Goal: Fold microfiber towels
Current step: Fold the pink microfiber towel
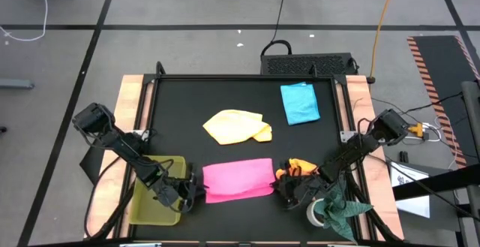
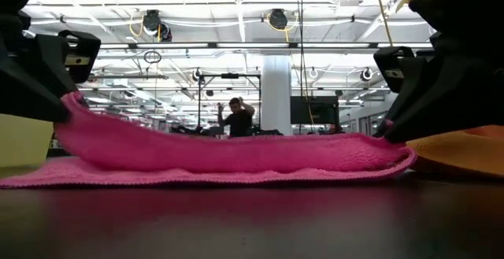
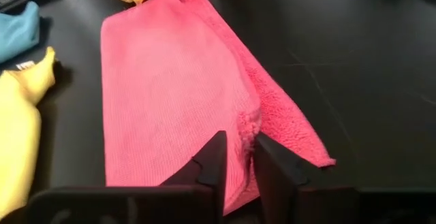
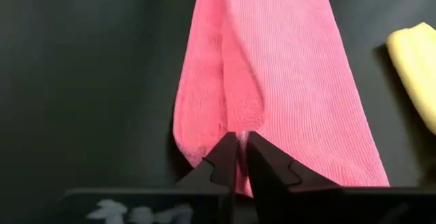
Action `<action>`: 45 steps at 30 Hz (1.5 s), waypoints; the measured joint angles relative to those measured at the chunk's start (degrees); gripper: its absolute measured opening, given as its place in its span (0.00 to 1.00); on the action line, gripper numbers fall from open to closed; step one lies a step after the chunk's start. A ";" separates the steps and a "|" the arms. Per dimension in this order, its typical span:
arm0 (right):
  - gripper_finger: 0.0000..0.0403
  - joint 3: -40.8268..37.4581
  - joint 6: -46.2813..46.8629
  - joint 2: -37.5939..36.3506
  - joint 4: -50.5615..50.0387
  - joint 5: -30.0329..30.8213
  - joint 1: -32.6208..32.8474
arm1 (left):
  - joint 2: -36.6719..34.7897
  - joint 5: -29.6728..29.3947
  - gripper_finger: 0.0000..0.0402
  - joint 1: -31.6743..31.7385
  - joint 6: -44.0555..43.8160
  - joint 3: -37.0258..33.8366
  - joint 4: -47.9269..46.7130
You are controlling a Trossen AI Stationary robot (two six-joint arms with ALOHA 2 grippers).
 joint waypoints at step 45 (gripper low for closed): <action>0.00 0.02 23.18 3.42 14.97 -21.07 -3.32 | -3.90 16.66 0.24 12.12 2.73 1.84 -5.85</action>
